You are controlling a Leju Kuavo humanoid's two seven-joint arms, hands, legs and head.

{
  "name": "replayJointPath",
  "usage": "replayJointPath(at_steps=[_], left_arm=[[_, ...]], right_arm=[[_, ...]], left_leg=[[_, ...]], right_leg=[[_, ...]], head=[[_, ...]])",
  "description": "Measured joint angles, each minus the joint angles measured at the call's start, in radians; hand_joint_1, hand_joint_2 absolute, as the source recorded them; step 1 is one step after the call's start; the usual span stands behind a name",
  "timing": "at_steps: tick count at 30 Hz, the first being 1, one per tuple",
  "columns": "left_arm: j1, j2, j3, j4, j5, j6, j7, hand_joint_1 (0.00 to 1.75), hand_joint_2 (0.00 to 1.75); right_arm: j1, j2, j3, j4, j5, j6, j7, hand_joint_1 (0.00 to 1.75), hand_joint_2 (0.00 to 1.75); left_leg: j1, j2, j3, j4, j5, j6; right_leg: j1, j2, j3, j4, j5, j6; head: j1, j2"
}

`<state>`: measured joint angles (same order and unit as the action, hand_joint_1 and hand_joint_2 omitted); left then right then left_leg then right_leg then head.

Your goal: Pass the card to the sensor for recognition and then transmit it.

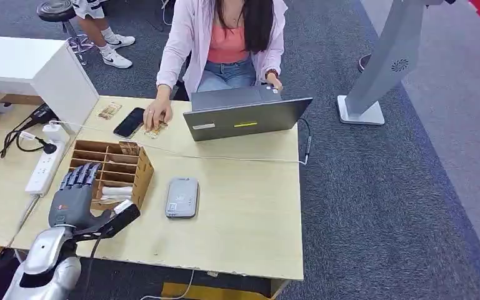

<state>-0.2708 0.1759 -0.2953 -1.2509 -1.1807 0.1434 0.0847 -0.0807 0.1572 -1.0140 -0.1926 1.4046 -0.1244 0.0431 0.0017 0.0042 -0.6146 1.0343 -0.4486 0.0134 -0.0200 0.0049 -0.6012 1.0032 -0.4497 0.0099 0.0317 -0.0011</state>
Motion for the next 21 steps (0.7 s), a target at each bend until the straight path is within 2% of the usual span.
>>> replayJointPath(at_steps=[21], left_arm=[[0.000, -0.001, 0.006, 0.000, 0.000, 0.000, 0.000, 0.00, 1.75]], right_arm=[[0.000, 0.000, 0.000, 0.000, 0.003, 0.000, 0.000, 0.00, 0.00]], left_leg=[[0.000, 0.000, 0.000, 0.000, 0.000, 0.000]], right_leg=[[0.000, 0.000, 0.000, 0.000, 0.000, 0.000]], head=[[0.000, 0.000]])
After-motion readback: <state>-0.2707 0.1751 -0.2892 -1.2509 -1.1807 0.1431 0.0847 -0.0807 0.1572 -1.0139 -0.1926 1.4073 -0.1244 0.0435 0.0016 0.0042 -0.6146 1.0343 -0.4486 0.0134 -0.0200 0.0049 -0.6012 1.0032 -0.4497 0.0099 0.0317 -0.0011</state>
